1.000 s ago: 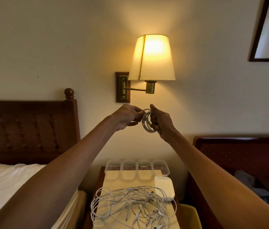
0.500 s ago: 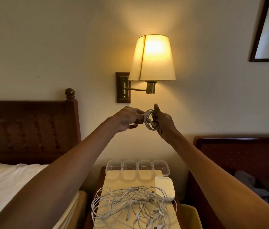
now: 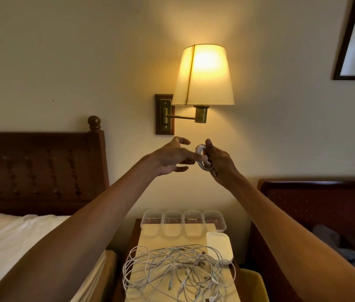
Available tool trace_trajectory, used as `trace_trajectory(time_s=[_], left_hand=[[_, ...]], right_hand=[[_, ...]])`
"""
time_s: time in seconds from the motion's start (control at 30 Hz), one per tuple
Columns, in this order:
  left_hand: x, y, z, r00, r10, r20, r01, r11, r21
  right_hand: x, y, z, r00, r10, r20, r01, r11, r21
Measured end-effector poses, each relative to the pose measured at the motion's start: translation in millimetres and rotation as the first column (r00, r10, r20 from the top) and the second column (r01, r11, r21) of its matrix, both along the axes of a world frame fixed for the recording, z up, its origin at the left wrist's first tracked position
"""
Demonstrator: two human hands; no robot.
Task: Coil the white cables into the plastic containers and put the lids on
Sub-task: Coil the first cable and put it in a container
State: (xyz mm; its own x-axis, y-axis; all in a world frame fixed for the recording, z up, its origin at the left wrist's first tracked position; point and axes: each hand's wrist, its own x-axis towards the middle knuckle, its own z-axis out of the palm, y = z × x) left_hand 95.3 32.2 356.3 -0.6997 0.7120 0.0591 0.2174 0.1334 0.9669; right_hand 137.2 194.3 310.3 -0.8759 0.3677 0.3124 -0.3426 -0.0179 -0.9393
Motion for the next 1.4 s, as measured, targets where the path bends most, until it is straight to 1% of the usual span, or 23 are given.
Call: trace_trajectory(time_s=[0.17, 0.27, 0.33, 0.43, 0.5, 0.6, 0.67, 0.7, 0.8, 0.9, 0.97, 1.03, 1.13, 1.2, 1.33, 1.4], left_hand=[[1.1, 0.7, -8.7, 0.966, -0.094, -0.243, 0.091, 0.996, -0.024], [0.4, 4.0, -11.4, 0.934, -0.107, -0.342, 0.108, 0.994, -0.018], [0.5, 4.7, -11.9, 0.914, -0.111, -0.39, 0.111, 0.994, -0.023], [-1.6, 6.3, -12.8, 0.876, -0.104, -0.471, 0.09, 0.995, -0.052], [0.4, 6.9, -12.4, 0.862, -0.087, -0.499, 0.069, 0.996, -0.054], [-0.5, 7.9, -11.2, 0.836, 0.024, -0.548, -0.032, 0.999, -0.004], [-2.5, 8.2, -9.8, 0.839, 0.113, -0.533, -0.091, 0.994, 0.068], [-4.3, 8.5, -9.8, 0.853, 0.144, -0.502, -0.1, 0.989, 0.114], [-5.1, 10.3, -9.1, 0.889, 0.198, -0.414, -0.114, 0.969, 0.218], [-7.0, 11.8, -7.5, 0.879, 0.276, -0.389, -0.161, 0.939, 0.304], [-6.5, 13.1, -4.3, 0.862, 0.297, -0.41, -0.167, 0.932, 0.322], [-5.3, 15.5, -1.2, 0.843, 0.286, -0.455, -0.148, 0.937, 0.315], [1.0, 17.7, -0.2, 0.799, 0.201, -0.566, -0.078, 0.969, 0.235], [3.0, 17.1, -3.3, 0.787, 0.142, -0.6, -0.038, 0.982, 0.183], [0.2, 10.4, -12.3, 0.804, 0.042, -0.593, 0.052, 0.989, 0.141], [-3.3, 3.6, -13.9, 0.863, 0.027, -0.505, 0.091, 0.974, 0.207]], right_hand=[[2.5, 1.2, 0.9, 0.996, 0.083, 0.023, -0.082, 0.996, -0.018], [3.7, 2.7, 1.0, 0.988, 0.156, 0.007, -0.154, 0.985, -0.083], [2.2, 5.6, 0.1, 0.984, 0.177, 0.018, -0.175, 0.982, -0.07], [3.7, 5.6, 1.7, 0.984, 0.172, 0.042, -0.172, 0.985, -0.009], [5.1, 5.2, 2.0, 0.984, 0.174, 0.043, -0.173, 0.984, -0.031], [7.9, 5.0, 0.6, 0.989, 0.129, 0.065, -0.127, 0.991, -0.038], [6.0, 3.5, -1.0, 0.992, 0.087, 0.088, -0.086, 0.996, -0.008], [5.4, 1.0, -1.2, 0.993, 0.068, 0.096, -0.069, 0.998, 0.008], [2.9, -10.1, 0.8, 0.996, 0.001, 0.085, -0.01, 0.994, 0.111], [1.7, -16.8, 2.3, 0.992, -0.109, 0.066, 0.089, 0.962, 0.259], [-0.2, -18.1, 1.3, 0.984, -0.16, 0.079, 0.127, 0.94, 0.317], [-2.5, -18.7, 0.2, 0.976, -0.182, 0.116, 0.137, 0.938, 0.318], [-7.2, -19.2, -1.2, 0.967, -0.186, 0.177, 0.142, 0.962, 0.234], [-10.4, -16.5, -2.2, 0.958, -0.196, 0.209, 0.156, 0.969, 0.192], [-9.9, -9.4, 0.3, 0.941, -0.237, 0.24, 0.197, 0.964, 0.179], [-7.9, -12.1, 1.9, 0.95, -0.216, 0.225, 0.183, 0.97, 0.16]])
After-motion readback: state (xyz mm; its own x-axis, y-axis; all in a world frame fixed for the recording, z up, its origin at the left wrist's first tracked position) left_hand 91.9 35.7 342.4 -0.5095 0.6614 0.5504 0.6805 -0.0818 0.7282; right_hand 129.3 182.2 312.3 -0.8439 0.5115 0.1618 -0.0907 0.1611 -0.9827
